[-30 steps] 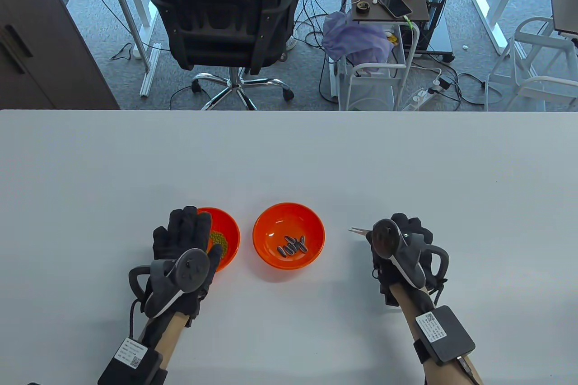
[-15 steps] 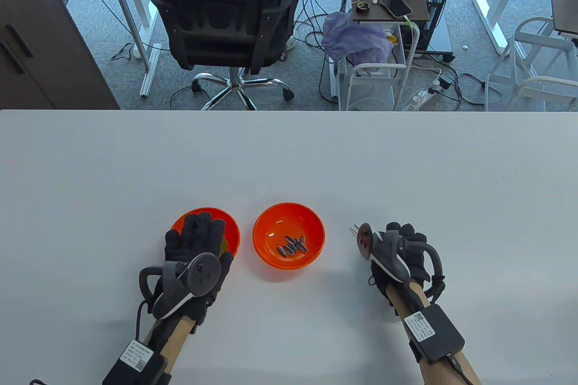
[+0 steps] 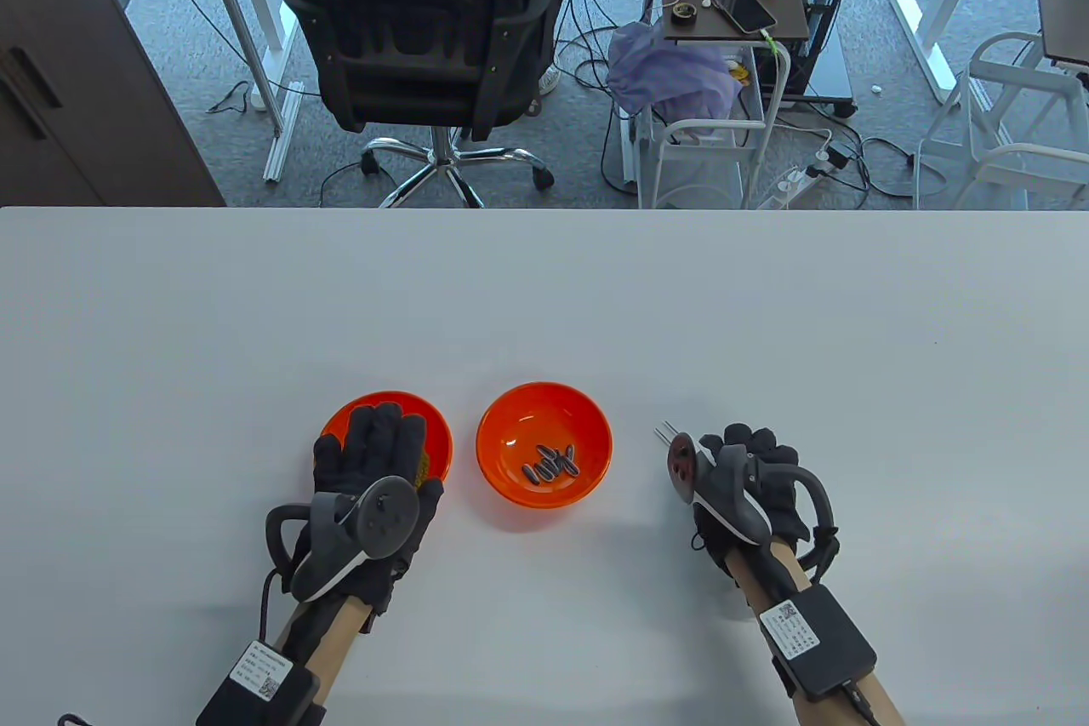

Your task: Pick sunflower seeds with tweezers into bowl

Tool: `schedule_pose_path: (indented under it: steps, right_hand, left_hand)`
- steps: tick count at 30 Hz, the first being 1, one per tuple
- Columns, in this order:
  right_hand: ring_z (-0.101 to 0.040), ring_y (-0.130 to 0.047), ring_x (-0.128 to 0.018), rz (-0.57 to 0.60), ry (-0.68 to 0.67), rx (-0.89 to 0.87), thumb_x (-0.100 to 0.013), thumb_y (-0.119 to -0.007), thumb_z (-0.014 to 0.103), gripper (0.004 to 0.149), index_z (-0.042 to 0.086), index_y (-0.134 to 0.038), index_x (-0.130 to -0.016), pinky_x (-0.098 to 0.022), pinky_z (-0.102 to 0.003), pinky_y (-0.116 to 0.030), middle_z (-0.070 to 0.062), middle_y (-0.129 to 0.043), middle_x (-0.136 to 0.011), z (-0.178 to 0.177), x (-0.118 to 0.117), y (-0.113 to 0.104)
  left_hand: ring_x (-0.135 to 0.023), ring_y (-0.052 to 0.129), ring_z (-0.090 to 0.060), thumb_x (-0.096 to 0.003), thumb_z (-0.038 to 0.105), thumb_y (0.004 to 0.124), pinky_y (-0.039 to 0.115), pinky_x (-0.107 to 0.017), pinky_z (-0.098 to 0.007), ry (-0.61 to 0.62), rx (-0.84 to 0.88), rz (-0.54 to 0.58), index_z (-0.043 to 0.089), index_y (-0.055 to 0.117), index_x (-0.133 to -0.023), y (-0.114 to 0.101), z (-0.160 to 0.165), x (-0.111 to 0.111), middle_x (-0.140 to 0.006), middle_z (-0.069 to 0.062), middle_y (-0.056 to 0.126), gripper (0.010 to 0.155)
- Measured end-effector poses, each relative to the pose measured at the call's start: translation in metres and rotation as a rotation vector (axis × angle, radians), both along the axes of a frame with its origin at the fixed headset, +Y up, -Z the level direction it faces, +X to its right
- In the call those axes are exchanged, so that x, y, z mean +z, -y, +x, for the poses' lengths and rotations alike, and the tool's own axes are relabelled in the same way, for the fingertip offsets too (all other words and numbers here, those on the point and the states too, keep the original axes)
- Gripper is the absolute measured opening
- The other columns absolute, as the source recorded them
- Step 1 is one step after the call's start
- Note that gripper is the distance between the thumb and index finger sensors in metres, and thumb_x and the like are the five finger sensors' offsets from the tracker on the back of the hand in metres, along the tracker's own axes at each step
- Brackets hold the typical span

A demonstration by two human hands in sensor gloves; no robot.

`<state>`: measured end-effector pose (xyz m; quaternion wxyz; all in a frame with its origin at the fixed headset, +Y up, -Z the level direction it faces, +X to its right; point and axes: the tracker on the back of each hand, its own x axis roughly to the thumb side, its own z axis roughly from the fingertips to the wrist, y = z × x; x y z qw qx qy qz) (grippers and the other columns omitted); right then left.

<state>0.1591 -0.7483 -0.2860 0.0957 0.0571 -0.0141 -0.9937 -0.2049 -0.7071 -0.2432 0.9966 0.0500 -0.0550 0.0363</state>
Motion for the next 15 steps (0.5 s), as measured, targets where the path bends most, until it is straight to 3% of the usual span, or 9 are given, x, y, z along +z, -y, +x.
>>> schedule_pose_path:
  steps: [15]
  right_hand:
    - [-0.034, -0.048, -0.109, 0.098, -0.144, -0.163, -0.031, -0.076, 0.065, 0.088, 0.037, -0.042, -0.106, -0.081, -0.051, -0.046, 0.003, -0.043, -0.116, -0.020, 0.016, -0.007]
  left_hand:
    - [-0.118, 0.041, -0.026, -0.0461, 0.060, 0.067, 0.033, -0.081, -0.060, 0.005, 0.011, -0.047, 0.033, 0.041, -0.110, 0.006, 0.002, -0.003, -0.122, 0.002, 0.039, 0.074]
